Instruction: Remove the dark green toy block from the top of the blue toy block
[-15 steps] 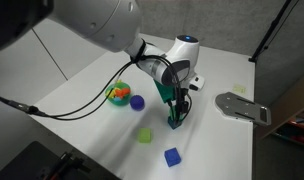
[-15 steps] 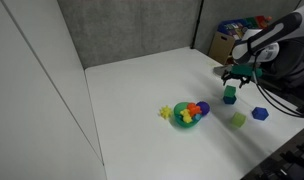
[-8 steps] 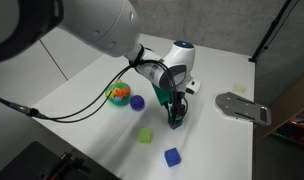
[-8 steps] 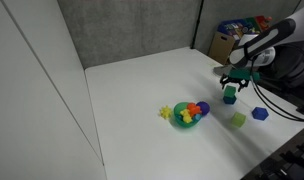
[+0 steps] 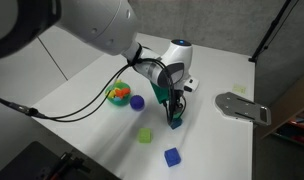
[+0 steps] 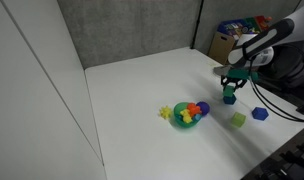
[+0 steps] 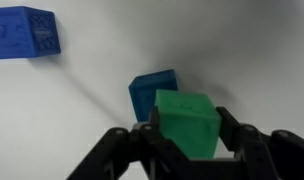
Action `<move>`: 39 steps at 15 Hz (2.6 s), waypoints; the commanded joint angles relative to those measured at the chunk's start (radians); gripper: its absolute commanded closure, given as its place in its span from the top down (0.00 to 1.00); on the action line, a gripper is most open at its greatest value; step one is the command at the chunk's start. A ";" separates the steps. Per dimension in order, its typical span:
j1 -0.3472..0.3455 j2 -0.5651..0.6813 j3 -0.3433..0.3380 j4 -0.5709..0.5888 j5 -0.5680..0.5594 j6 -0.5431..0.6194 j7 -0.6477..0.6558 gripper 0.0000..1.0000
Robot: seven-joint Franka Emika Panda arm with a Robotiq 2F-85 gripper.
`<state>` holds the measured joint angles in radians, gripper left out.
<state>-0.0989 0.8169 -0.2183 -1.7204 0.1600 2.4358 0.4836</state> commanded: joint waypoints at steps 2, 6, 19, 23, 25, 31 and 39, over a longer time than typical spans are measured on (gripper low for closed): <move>0.054 -0.071 -0.001 -0.026 -0.014 -0.008 0.016 0.33; 0.121 -0.078 -0.005 -0.014 -0.041 0.000 0.037 0.33; 0.179 0.008 0.005 -0.030 -0.055 0.081 0.077 0.33; 0.181 0.002 0.011 -0.035 -0.054 0.079 0.070 0.33; 0.179 0.005 0.020 -0.032 -0.055 0.067 0.058 0.33; 0.163 -0.019 0.054 -0.027 -0.115 -0.040 -0.111 0.33; 0.137 -0.103 0.058 -0.048 -0.293 -0.144 -0.360 0.33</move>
<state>0.0611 0.7650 -0.1819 -1.7402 -0.0857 2.3290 0.2083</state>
